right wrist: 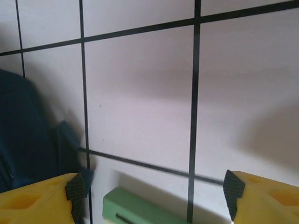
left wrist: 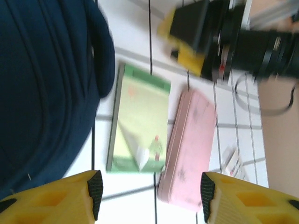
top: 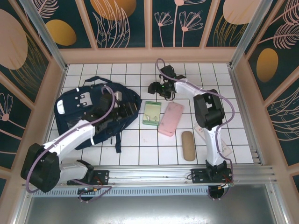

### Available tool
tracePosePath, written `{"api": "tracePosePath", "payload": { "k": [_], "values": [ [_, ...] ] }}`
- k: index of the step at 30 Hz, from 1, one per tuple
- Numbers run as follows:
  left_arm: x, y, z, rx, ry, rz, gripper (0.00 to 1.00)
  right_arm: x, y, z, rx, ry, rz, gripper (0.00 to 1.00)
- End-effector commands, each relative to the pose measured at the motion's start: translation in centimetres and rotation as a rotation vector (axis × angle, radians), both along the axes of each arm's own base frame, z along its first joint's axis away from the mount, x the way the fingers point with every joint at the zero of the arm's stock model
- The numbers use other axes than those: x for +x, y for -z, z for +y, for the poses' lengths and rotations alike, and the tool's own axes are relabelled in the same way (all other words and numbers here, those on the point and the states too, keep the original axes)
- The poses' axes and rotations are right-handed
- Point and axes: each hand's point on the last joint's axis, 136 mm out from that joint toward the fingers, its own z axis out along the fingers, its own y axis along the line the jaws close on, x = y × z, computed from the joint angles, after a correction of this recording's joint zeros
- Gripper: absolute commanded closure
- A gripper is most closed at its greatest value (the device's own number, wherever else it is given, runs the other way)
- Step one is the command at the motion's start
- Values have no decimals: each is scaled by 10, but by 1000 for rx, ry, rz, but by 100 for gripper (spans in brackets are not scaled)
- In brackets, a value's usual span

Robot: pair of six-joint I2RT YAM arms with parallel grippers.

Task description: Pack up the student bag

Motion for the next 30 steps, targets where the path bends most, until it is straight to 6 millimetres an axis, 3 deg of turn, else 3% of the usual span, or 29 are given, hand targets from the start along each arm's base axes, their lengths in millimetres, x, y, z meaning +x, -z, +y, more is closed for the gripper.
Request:
{"api": "tracePosePath", "payload": {
  "k": [1, 5, 12, 24, 30],
  "values": [
    [-22, 7, -24, -92, 66, 34, 41, -9, 0, 23, 77, -126, 17, 20],
    [-42, 32, -32, -74, 99, 80, 41, -18, 12, 22, 99, -127, 60, 21],
    [-53, 69, -15, -29, 21, 164, 39, -50, 20, 15, 130, -118, 92, 22],
    [-42, 100, -14, -27, -69, 219, 37, -116, 2, 10, 257, -140, 110, 22],
    [-34, 106, -9, 11, -116, 219, 35, -153, 8, 18, 260, -230, 173, 22]
  ]
}}
